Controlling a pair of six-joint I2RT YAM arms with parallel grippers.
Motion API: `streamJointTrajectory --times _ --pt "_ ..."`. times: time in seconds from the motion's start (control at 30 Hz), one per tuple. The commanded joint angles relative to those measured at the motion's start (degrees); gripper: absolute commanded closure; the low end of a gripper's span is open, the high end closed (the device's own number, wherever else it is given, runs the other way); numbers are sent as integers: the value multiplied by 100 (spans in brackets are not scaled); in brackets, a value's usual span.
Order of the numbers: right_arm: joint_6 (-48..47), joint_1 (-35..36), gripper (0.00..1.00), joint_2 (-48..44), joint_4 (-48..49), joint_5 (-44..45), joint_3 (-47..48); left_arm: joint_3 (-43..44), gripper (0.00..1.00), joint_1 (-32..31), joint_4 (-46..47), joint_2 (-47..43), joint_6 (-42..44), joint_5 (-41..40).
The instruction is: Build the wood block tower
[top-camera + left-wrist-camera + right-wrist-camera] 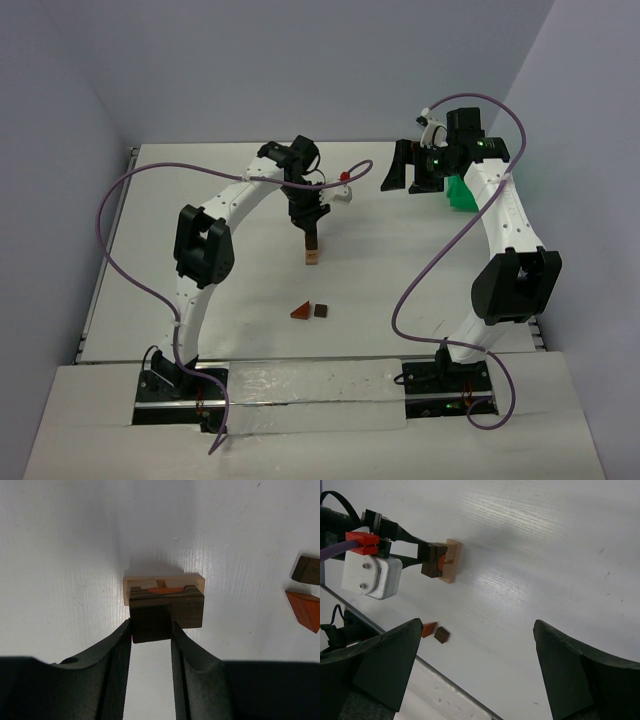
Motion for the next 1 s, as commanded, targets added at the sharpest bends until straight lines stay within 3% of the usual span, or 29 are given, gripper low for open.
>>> streamJointTrajectory --times 0.0,0.37,0.6,0.77,0.97 --pt "-71 -38 0 -220 80 -70 -29 115 70 -44 32 -20 156 96" --pt "-79 -38 0 -232 87 -82 -56 102 39 -37 10 -201 149 179" --pt "-97 -29 0 -266 89 -109 -89 283 26 -37 -121 -474 131 255" --pt "-414 7 0 -425 77 -388 -205 393 25 -30 -210 -1144 9 305" --pt "-1202 435 0 -1037 19 -599 -685 -716 19 410 493 -2909 -746 778"
